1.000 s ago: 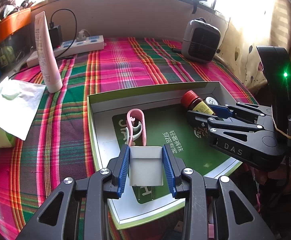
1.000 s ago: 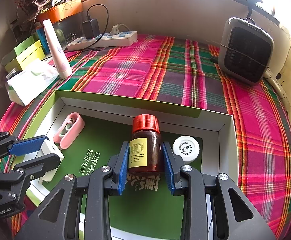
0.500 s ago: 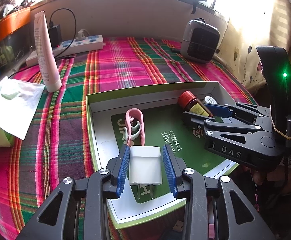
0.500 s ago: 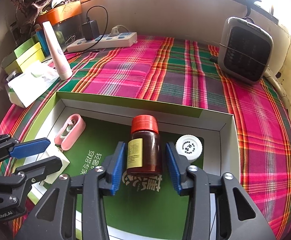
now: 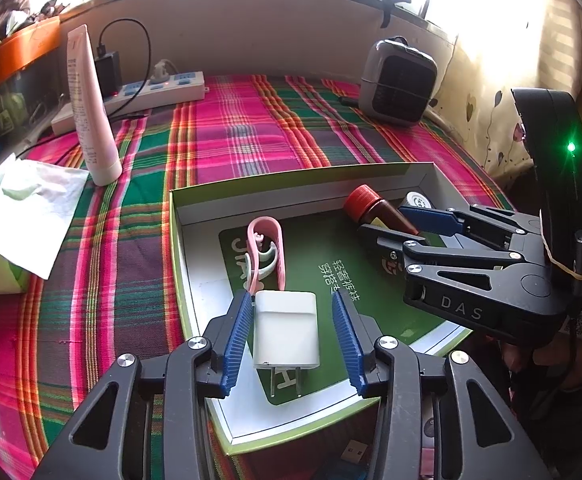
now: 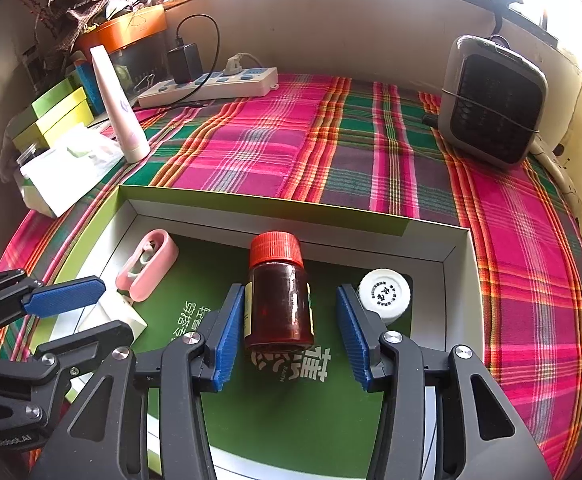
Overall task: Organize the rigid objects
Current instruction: 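Lower the charger and bottle onto the box floor and open both grippers, then lift both grippers out of the box back toward the remaining items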
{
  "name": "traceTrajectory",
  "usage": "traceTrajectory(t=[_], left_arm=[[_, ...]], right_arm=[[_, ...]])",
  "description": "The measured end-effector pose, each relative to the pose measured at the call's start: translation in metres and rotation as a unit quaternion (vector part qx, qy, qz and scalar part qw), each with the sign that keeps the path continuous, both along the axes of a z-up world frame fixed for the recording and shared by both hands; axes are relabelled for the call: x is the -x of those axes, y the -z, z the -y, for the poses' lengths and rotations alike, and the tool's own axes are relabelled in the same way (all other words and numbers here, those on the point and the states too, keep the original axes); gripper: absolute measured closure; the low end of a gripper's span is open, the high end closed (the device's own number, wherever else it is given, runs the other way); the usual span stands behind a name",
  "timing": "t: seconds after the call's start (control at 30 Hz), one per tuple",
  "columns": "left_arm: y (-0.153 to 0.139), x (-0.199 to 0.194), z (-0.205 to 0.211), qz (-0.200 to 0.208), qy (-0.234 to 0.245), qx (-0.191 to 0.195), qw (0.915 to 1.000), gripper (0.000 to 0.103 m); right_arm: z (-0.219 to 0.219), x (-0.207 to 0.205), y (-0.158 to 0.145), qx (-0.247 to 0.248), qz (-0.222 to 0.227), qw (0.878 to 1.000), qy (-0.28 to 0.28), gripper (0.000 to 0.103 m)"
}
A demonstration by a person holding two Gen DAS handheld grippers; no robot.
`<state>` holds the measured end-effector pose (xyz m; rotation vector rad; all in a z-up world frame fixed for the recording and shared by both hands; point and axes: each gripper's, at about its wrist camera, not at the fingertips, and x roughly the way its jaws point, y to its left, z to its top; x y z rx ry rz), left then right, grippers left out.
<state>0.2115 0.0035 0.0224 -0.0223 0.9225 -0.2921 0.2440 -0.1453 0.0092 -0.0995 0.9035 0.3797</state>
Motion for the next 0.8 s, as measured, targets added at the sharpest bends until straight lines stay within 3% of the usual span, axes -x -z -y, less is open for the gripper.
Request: traceTrajectory(t=[0.8], left_arm=[[-0.005, 0.008, -0.001, 0.001, -0.009, 0.000, 1.0000, 0.056]], right_arm=[[-0.004, 0.012, -0.010, -0.030, 0.006, 0.999, -0.021, 0.050]])
